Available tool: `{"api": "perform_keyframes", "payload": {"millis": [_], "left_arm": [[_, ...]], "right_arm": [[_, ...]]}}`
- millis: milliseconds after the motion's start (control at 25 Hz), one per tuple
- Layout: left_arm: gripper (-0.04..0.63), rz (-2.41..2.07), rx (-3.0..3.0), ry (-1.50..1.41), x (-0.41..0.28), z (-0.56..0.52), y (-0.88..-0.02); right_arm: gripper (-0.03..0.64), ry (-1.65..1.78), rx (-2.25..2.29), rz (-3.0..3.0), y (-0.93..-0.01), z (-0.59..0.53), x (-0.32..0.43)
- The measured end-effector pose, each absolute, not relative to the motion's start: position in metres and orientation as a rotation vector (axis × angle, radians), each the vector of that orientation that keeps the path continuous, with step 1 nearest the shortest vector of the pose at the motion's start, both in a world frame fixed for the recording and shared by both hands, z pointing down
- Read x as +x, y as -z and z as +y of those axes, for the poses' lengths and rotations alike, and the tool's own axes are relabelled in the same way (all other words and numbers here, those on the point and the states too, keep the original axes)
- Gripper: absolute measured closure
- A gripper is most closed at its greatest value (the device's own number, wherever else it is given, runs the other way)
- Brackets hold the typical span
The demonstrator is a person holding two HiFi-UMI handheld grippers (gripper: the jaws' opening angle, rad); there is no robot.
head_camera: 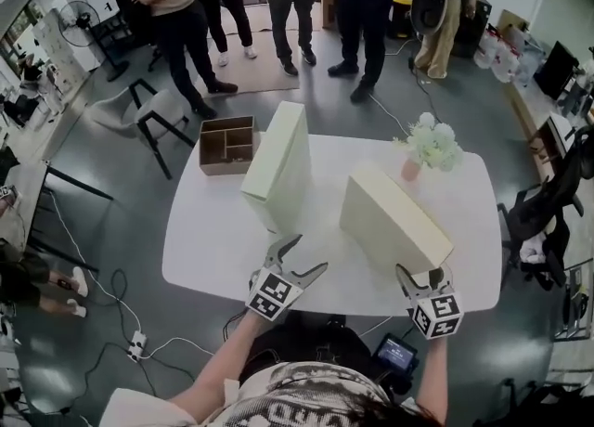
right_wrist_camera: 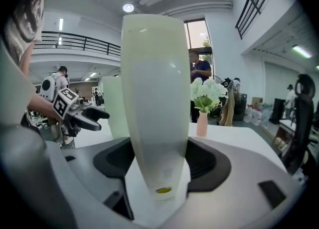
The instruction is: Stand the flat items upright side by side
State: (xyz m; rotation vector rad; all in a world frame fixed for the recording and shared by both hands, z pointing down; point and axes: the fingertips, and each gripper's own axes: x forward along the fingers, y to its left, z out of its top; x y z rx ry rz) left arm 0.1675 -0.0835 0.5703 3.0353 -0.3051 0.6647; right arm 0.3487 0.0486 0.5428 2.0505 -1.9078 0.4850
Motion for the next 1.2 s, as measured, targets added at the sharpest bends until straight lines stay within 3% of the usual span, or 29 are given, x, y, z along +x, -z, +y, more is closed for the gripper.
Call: {"api": "perform_keyframes", "payload": {"millis": [400,880,960,1200], "left_arm": [[0.224,-0.758,2.990,-0.405,0.068,-0.165,-0.462],[0.225,-0.516,3.064,-0.368,0.114,-0.201,-0.416],[0.292,-0.527,3.061,-0.365,0.112,-0.201,-0.416],[0.304,-0.600,3.046,-0.353,0.109,-0.198,-0.415]], "right_arm": [[0.295,-0.548,2.186,-1.759,-0.544,0.036,0.328],[0.295,-0.554,2.312,-1.636,-0.546,0.029,0.311],[0.295,-0.563,2.337,-1.604,-0.546,0.028,0.307],[0.295,-0.617,2.444,-1.441,-0.546,0.011,0.278]]}}
